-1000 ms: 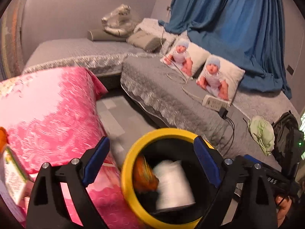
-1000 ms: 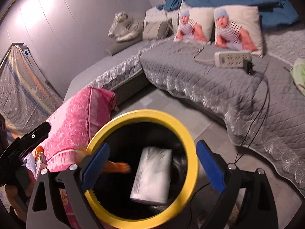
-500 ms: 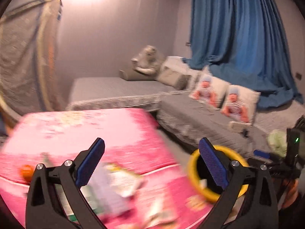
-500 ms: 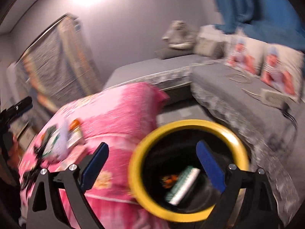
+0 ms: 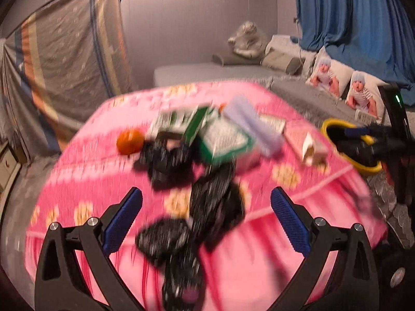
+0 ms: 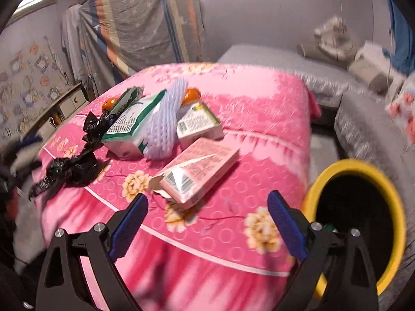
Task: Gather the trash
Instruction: 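Grasp the black plastic bag with the left tool while the right tool grasps the foam net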
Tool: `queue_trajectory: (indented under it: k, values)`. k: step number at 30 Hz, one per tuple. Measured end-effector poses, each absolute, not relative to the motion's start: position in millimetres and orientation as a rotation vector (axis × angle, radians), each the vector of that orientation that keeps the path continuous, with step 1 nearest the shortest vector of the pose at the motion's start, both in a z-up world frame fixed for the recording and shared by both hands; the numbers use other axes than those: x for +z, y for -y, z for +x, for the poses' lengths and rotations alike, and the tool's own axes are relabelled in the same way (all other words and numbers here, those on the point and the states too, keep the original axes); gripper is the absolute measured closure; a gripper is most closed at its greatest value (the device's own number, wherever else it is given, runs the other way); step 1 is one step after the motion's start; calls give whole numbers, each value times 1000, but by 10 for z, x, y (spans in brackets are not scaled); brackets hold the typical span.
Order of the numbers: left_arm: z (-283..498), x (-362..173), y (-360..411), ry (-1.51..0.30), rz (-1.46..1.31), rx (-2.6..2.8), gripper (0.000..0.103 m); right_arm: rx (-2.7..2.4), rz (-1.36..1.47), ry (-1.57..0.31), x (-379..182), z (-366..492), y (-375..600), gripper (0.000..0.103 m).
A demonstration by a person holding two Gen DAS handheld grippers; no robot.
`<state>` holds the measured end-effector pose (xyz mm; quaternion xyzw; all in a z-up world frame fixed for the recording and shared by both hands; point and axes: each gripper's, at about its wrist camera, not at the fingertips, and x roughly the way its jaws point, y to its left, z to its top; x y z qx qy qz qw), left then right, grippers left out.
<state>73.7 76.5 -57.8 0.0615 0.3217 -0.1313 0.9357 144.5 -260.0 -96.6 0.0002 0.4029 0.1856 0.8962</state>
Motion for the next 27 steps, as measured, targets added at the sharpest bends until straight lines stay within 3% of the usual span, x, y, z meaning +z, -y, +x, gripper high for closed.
queue_trajectory:
  k: [14,15,16,18,22,27]
  values:
    - [970,-1104,-1069,-819,75,-319,9,377,63,-860,-925,1468,2538,13]
    - [979,-1117,-1069,-823,74,-320,14,378,61,-859,-922,1472,2537,13]
    - [983,-1126,-1058,-826,79,-318,29,379,60,-858,-918,1474,2541,13]
    - [984,-1131,-1035,-833,86,-320,39,381,62,-862,-911,1503,2548,13]
    - [957,-1128,-1004,-829,87,-362,80,390,72,-866,-908,1562,2518,13]
    - [898,-1090,-961,-805,115,-375,88,436,74,-863,-856,1728,2371,13]
